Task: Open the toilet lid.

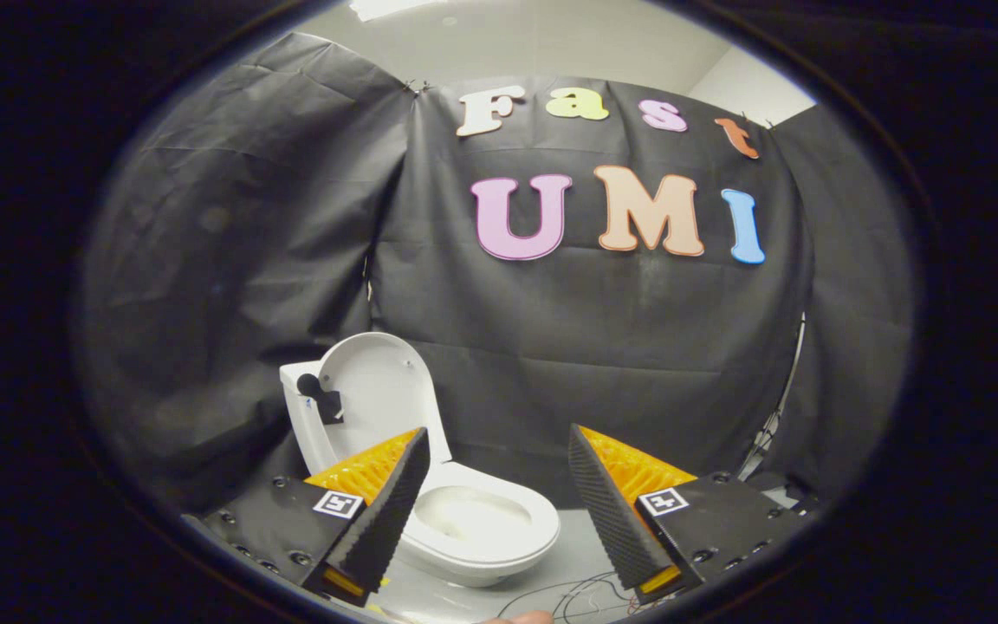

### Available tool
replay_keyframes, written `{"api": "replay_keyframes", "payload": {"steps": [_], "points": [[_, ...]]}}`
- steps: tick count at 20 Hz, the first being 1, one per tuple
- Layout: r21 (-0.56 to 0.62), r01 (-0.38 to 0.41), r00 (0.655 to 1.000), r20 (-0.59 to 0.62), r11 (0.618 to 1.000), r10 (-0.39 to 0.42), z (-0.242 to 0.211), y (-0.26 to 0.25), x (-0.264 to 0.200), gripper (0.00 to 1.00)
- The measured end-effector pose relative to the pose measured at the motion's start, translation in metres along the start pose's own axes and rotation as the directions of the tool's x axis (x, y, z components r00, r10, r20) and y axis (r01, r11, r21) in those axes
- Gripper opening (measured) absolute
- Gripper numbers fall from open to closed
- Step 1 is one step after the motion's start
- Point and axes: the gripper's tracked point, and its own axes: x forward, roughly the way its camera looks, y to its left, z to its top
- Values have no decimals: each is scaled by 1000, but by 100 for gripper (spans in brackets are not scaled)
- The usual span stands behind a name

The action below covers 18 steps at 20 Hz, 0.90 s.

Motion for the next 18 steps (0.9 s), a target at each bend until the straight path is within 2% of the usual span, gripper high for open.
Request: {"api": "replay_keyframes", "payload": {"steps": [5, 18], "points": [[17, 13, 1000, -22, 1000, -12, -18, -11, -1, 100], [30, 8, 1000, -27, 1000, -8, -26, -15, 0, 100]]}}
